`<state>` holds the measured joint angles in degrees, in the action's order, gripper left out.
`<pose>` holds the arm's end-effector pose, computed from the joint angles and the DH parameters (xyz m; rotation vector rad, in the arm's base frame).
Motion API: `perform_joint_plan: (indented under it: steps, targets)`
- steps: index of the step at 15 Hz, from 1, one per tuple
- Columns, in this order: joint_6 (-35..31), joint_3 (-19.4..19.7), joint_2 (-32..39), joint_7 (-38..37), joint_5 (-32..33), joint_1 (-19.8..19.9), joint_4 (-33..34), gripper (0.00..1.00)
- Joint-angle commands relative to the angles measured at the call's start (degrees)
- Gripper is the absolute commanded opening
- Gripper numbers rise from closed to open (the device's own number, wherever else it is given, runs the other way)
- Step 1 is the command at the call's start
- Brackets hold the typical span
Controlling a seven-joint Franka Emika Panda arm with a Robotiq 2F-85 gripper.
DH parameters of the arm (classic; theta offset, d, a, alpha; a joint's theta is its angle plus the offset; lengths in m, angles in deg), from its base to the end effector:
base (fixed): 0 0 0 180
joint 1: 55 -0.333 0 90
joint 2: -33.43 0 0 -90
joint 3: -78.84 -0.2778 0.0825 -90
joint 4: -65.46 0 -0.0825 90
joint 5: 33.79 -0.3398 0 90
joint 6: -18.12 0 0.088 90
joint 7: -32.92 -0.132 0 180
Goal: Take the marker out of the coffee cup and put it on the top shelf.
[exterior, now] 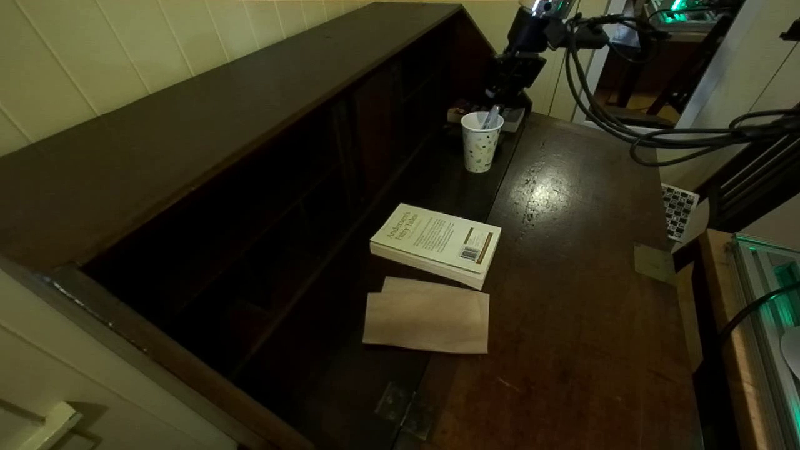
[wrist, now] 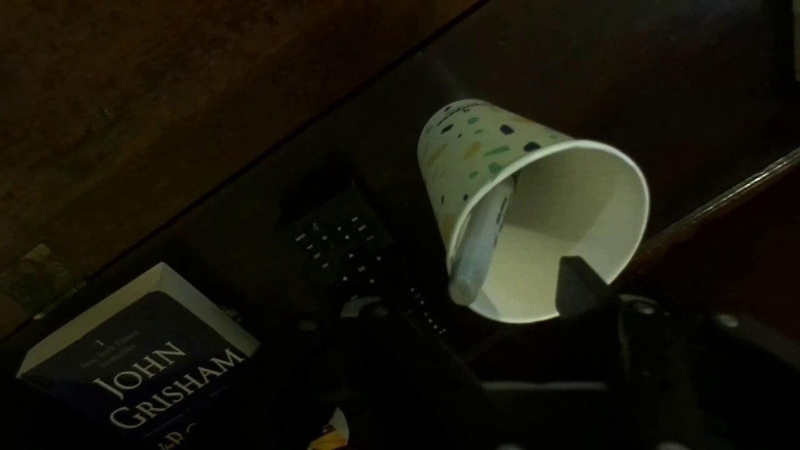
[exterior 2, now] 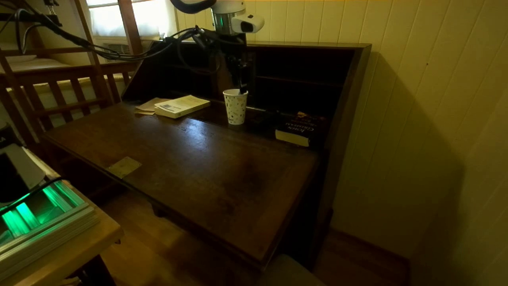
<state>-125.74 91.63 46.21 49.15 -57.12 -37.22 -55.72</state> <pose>0.4788 -0.2782 0.2976 -2.8761 0.8097 -0.3822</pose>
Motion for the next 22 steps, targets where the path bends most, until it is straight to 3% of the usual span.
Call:
perform_joint_plan:
  steps: [1, 5, 7, 8, 15, 16, 17, 19, 22]
  targets:
    - [0.7, -1.2, 1.3, 0.8, -0.5, 1.2, 1.8, 0.64]
    - [0.0, -1.6, 1.5, 1.1, -1.3, 1.5, 1.9, 0.51]
    - [-0.2, -1.7, 1.6, 1.2, -1.2, 1.5, 2.1, 0.35]
    - [-0.3, -1.7, 1.7, 1.2, -1.2, 1.6, 2.1, 0.34]
    - [-0.4, -2.0, 2.1, 1.3, -1.1, 2.0, 2.3, 0.57]
    - [-0.4, -2.0, 2.2, 1.3, -1.1, 2.0, 2.3, 0.48]
    - [-0.3, -2.0, 2.3, 1.3, -1.1, 2.0, 2.4, 0.31]
    - [-0.4, -2.1, 2.4, 1.3, -1.0, 2.0, 2.4, 0.24]
    - [-0.3, -2.2, 2.7, 1.2, -0.8, 2.0, 2.7, 0.0]
